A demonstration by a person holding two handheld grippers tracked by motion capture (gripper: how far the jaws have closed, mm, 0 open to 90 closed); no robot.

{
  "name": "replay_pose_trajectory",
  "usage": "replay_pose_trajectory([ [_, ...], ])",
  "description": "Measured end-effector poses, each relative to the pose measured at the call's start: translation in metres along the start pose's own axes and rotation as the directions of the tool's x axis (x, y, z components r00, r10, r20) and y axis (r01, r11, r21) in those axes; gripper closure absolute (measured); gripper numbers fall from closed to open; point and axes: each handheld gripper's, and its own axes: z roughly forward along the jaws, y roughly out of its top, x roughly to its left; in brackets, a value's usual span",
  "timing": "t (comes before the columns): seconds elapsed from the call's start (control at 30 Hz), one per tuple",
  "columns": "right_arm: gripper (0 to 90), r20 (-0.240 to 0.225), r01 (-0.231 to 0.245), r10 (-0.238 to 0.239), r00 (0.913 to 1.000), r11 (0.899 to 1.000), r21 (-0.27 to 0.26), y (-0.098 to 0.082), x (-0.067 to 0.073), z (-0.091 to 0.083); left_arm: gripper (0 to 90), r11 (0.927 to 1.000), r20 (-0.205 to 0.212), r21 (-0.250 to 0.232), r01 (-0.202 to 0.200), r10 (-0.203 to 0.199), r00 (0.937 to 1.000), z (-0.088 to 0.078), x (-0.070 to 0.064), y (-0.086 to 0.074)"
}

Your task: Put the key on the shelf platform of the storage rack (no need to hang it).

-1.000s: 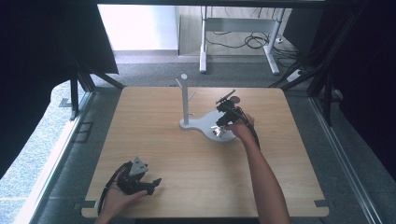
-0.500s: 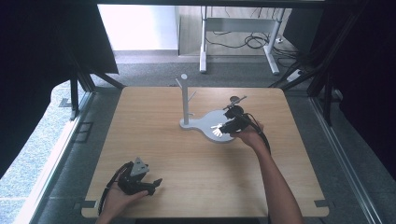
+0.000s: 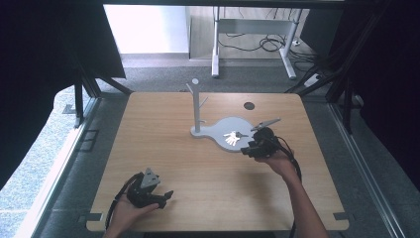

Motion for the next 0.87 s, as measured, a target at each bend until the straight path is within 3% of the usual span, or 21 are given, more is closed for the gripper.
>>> replay_pose_trajectory([
  [0.33,53.2,0.002,-0.028,0.029,0.9996,0.998,-0.06,-0.05,0.003,-0.023,23.8,1.0,0.004,0.006,-0.004,0.004,1.0,0.003,-0.003,0.001],
  [0.57,52.9,0.015,-0.053,0.054,0.9984,0.996,-0.069,-0.085,0.003,-0.026,23.8,1.0,-0.001,0.009,-0.003,0.003,1.0,0.003,-0.003,0.0],
  [0.73,50.3,0.006,-0.069,0.07,0.9975,0.993,-0.095,-0.092,-0.003,-0.023,23.7,0.9998,-0.002,0.019,-0.01,0.01,0.9999,0.005,-0.004,0.001],
  [0.87,46.1,0.069,-0.065,0.071,0.995,0.994,-0.087,-0.094,-0.007,-0.019,23.6,0.9997,-0.002,0.02,-0.013,0.013,0.9999,0.007,-0.006,0.001],
])
